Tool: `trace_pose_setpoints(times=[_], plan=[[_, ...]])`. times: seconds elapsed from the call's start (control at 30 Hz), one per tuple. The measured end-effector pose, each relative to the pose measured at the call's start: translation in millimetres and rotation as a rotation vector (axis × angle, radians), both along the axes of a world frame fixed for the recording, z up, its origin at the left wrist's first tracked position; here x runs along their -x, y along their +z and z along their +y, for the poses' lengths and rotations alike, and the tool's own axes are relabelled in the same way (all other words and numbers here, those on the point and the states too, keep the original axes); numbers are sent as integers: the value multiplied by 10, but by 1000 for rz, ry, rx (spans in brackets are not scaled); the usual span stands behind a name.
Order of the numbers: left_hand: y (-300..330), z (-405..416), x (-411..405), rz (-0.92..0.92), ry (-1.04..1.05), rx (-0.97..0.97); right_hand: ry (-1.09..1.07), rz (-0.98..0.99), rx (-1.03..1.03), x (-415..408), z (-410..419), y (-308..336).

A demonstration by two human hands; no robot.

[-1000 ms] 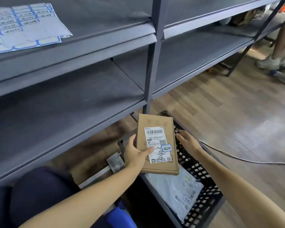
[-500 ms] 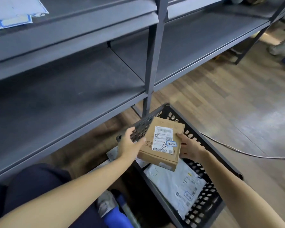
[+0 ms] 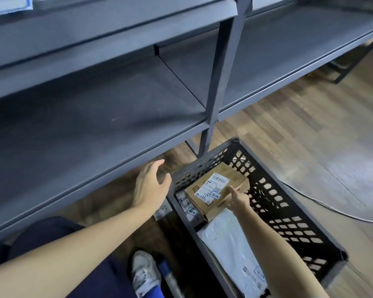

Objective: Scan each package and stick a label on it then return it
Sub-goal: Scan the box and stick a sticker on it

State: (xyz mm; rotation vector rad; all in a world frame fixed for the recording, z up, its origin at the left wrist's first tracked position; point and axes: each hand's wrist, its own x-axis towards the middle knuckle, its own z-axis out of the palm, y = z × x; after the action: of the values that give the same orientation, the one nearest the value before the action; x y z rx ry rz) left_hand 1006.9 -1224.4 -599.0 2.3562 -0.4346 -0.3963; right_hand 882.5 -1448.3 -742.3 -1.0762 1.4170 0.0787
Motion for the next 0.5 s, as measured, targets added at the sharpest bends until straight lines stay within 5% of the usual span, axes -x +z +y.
trace_pose_setpoints(times=[0.3, 0.5], plan=[[-139, -47, -39, -185, -123, -162, -351, 99, 53, -182, -37, -326], [-214, -24, -31, -178, -122, -167, 39, 161, 119, -287, 46, -295]])
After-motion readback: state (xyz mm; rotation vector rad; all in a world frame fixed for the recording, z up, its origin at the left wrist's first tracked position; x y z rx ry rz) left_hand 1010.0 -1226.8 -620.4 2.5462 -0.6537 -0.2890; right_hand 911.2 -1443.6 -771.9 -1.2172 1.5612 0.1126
